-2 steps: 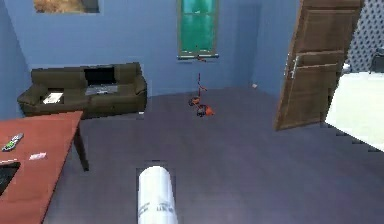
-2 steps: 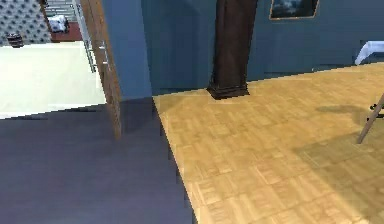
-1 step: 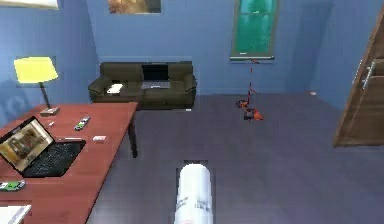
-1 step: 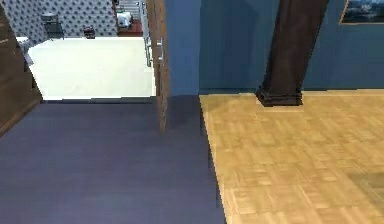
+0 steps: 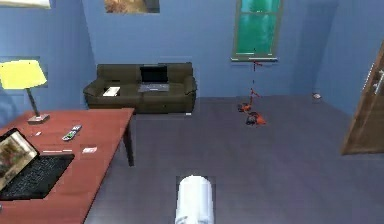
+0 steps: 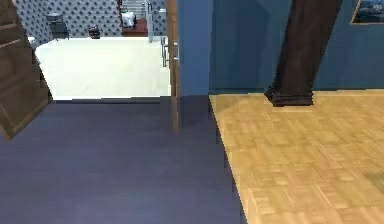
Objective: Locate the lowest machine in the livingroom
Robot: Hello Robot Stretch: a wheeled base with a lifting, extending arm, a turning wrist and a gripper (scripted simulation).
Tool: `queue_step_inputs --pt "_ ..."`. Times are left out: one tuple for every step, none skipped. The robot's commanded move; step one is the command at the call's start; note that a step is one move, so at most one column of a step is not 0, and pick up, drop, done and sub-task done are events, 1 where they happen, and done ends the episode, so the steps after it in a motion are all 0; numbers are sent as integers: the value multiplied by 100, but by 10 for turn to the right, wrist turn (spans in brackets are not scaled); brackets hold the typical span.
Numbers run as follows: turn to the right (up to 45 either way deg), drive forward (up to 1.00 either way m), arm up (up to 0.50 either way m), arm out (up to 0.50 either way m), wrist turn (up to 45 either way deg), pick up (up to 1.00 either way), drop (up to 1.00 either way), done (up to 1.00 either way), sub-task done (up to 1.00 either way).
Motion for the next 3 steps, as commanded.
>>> queue_step_inputs --pt "450 0 0 0 0 0 0 0 0" --pt "390 0 0 0 0 0 0 0 0" --pt "0 15 0 0 0 0 0 0 0"
